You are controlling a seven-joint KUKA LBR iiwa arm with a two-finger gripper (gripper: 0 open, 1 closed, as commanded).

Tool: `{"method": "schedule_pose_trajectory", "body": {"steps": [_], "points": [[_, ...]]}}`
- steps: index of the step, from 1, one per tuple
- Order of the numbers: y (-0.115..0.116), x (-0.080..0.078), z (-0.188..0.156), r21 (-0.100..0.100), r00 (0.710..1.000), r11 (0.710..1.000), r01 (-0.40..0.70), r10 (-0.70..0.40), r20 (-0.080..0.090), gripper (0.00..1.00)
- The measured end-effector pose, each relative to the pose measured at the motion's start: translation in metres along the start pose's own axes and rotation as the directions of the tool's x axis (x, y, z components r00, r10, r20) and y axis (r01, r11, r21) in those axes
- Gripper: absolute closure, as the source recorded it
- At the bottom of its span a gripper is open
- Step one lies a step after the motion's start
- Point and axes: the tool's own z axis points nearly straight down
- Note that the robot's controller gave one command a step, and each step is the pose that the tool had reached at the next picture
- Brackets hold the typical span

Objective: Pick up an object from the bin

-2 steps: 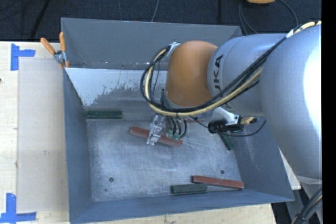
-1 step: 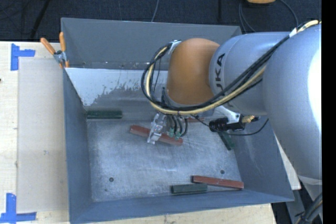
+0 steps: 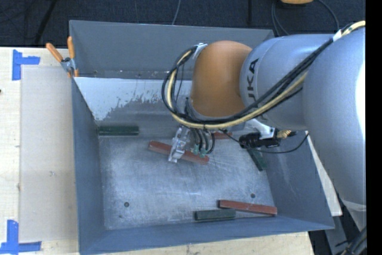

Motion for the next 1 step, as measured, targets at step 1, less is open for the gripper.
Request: {"method": "schedule_pose_trajectory", "body": {"steps": [1], "points": [[0.0001,-0.0003,-0.0080,-0.001,1.000,1.000,0.000,0.000,0.001,1.00]]}}
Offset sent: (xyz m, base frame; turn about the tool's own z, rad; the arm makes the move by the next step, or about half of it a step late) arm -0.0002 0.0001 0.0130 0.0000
